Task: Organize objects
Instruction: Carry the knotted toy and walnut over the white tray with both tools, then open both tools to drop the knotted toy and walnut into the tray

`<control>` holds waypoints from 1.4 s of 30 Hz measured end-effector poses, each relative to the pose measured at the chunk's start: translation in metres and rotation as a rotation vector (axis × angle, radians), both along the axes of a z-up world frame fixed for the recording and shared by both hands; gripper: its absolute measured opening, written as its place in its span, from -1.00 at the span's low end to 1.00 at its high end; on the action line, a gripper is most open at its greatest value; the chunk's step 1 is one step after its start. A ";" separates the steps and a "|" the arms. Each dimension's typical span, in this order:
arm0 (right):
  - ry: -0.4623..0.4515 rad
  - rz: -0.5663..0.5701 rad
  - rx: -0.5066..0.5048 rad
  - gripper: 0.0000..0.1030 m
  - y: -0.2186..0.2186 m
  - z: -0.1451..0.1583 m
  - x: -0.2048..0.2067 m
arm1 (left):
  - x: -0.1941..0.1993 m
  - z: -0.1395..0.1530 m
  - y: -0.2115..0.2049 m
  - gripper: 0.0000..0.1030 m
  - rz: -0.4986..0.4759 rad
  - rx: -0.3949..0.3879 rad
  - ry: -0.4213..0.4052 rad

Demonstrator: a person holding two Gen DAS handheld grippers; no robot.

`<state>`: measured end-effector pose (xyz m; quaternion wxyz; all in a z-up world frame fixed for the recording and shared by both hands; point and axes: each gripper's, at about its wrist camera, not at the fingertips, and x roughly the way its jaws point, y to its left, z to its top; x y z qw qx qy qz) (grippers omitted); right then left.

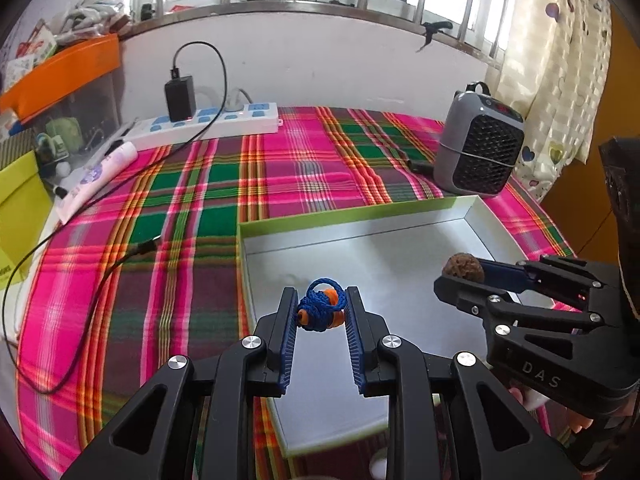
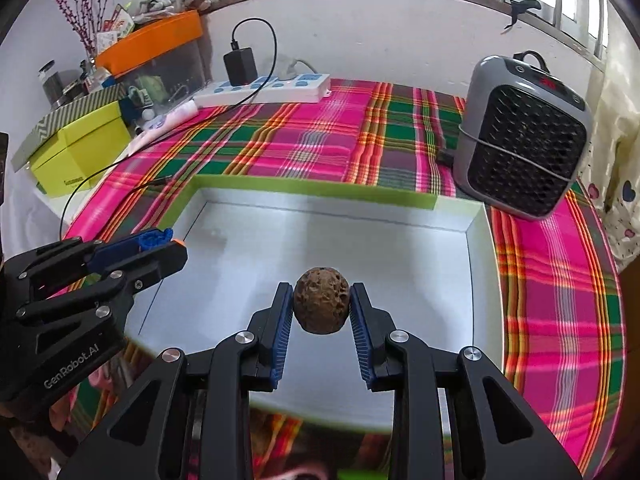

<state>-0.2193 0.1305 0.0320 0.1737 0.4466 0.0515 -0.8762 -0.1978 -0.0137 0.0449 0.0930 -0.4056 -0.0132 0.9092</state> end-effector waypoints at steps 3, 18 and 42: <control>-0.004 0.000 0.008 -0.42 -0.001 -0.001 -0.010 | -0.010 -0.002 0.001 -0.58 -0.001 -0.013 -0.006; -0.039 -0.006 0.025 -0.42 -0.008 -0.014 -0.043 | -0.041 -0.015 0.005 -0.58 0.006 -0.030 -0.055; -0.074 -0.008 0.054 -0.41 -0.014 -0.020 -0.051 | -0.051 -0.024 0.010 -0.54 -0.007 -0.047 -0.086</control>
